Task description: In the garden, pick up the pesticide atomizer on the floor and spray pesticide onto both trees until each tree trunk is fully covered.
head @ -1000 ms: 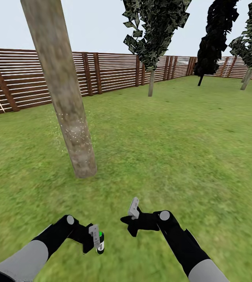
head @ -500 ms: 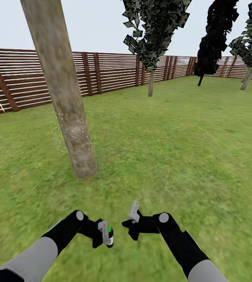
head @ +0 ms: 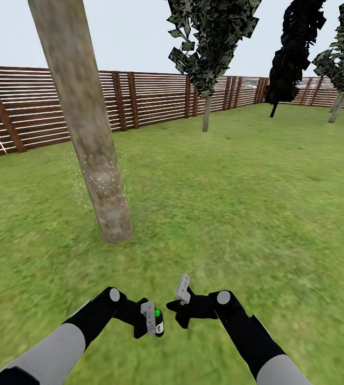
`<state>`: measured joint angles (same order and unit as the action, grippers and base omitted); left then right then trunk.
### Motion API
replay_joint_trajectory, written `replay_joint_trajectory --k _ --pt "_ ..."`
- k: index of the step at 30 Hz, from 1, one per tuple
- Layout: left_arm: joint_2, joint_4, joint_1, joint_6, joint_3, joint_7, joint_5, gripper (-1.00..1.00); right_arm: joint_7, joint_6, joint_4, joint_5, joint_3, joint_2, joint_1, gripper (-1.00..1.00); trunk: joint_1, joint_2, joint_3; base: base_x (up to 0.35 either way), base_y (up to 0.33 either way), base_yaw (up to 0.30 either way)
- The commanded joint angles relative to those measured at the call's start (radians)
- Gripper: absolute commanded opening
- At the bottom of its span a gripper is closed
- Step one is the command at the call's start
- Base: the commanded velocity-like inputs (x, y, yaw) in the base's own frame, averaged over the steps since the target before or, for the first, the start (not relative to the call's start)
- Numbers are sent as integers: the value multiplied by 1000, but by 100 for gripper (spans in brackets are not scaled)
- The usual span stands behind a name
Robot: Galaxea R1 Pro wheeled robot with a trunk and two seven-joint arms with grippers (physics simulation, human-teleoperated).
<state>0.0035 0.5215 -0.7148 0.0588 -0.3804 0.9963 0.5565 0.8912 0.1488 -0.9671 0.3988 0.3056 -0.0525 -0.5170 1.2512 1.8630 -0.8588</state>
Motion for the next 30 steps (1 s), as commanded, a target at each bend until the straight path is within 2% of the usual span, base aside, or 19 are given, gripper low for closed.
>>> replay_joint_trajectory --k 1,15,19,23,24,26,30 --pt "-3 0 0 1 0 -1 -1 -100 0 0 0 0 0 0 0 -100 0 0 0 0 0 0" --pt "-15 16 -11 1 3 1 -6 -100 0 0 1 1 0 0 0 -100 0 0 0 0 0 0" --pt "-19 23 -12 2 8 52 -6 -100 0 0 1 2 0 0 0 -100 0 0 0 0 0 0" --pt "-19 23 -12 3 9 57 -6 -100 0 0 1 2 -1 0 0 -100 0 0 0 0 0 0" --pt "-20 25 -12 3 9 57 -10 -100 0 0 2 2 -1 0 0 -100 0 0 0 0 0 0" --pt "-17 46 -11 3 8 58 -46 -100 0 0 2 2 -1 0 0 -100 0 0 0 0 0 0" --pt "-17 52 -11 3 8 58 -57 -100 0 0 1 2 -1 0 0 -100 0 0 0 0 0 0"
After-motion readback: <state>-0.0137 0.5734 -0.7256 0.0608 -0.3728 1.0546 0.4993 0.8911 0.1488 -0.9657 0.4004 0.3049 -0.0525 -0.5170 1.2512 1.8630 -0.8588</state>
